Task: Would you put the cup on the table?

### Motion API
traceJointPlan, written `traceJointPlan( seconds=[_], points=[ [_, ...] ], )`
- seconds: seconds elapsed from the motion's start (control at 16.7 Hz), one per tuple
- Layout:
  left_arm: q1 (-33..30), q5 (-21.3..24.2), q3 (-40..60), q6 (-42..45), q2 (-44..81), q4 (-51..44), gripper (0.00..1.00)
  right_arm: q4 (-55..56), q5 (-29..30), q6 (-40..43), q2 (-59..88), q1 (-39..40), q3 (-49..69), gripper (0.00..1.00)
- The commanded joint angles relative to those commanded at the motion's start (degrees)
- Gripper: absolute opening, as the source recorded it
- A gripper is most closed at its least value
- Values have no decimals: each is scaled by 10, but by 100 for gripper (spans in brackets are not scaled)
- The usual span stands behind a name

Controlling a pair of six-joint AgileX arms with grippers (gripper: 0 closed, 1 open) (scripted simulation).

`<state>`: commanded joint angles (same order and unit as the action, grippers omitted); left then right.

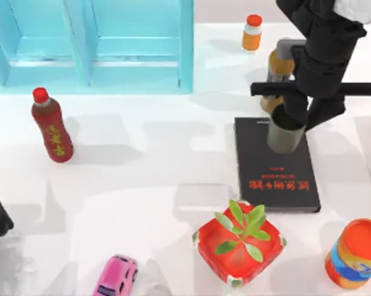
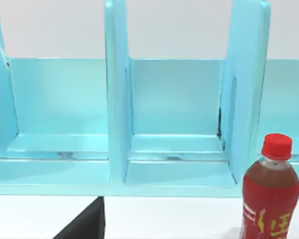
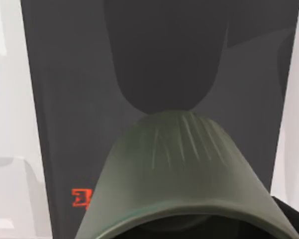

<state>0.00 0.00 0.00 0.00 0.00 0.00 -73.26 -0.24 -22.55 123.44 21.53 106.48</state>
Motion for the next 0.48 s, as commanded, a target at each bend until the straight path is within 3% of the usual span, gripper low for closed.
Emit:
traceJointPlan(
  seconds=[0.48],
  points=[
    [0,0,0,0,0,0,100,-110,6,-167,63,166,179,0]
  ],
)
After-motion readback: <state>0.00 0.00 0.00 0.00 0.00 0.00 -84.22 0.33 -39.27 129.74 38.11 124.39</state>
